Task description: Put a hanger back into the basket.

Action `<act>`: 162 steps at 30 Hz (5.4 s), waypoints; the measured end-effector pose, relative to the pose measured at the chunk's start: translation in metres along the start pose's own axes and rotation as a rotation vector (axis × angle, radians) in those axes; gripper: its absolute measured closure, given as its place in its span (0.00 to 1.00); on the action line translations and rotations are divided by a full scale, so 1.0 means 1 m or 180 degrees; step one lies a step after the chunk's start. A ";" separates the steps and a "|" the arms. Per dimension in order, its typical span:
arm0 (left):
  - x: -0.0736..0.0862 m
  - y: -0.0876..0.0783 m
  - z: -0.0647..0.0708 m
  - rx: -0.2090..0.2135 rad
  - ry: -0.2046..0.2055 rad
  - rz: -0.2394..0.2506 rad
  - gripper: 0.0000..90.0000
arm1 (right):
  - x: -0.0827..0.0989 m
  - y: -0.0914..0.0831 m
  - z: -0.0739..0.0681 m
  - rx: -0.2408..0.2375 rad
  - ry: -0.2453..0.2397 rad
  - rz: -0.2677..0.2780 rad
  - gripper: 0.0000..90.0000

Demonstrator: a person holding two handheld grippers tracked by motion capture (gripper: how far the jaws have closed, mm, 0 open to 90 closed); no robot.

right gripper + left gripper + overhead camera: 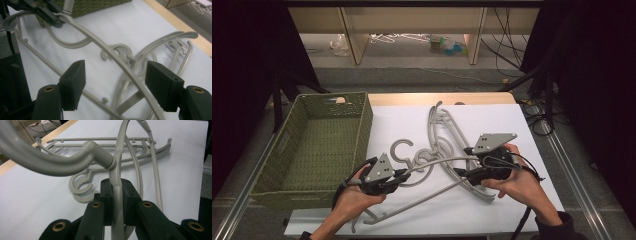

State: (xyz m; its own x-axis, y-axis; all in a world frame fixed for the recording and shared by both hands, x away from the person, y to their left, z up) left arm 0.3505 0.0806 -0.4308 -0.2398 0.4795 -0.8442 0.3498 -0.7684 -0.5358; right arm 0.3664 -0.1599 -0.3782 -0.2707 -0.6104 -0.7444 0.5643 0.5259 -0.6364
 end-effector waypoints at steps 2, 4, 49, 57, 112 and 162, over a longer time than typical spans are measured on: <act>-0.001 -0.003 -0.004 -0.0039 -0.0078 0.0058 0.90 | -0.003 -0.004 -0.006 -0.0022 -0.0014 0.0085 0.38; -0.001 -0.007 -0.005 -0.0021 -0.0221 0.0079 0.89 | -0.003 -0.007 -0.013 -0.0033 -0.0028 0.0158 0.39; 0.000 -0.200 -0.136 -0.1034 -0.1442 0.0971 0.89 | 0.069 0.022 -0.043 -0.0030 0.0514 0.0190 0.27; 0.020 -0.222 -0.171 -0.1254 -0.1528 0.0774 0.89 | 0.072 0.024 -0.043 -0.0044 0.0543 0.0126 0.27; 0.124 -0.181 -0.249 -0.1463 -0.1674 -0.0584 0.82 | 0.076 0.030 -0.048 -0.0165 0.0529 -0.0011 0.28; 0.025 -0.130 -0.044 -0.0701 -0.1011 0.0981 0.26 | 0.079 0.035 -0.045 -0.0114 0.0525 0.0005 0.27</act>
State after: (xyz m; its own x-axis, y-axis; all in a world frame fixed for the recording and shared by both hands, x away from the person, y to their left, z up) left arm 0.3391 0.2112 -0.3825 -0.3472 0.0648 -0.9356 0.6228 -0.7300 -0.2816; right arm 0.3298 -0.1632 -0.4682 -0.3958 -0.5058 -0.7665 0.5374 0.5493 -0.6399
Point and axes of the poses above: each handheld gripper's, and its own axes: y roughly forward along the jaws, x roughly out of its underside, z roughly to its right, the point moved 6 cm from there along y, roughly forward along the jaws, and after that the axes turned 9 degrees about x, right-handed, at the moved point
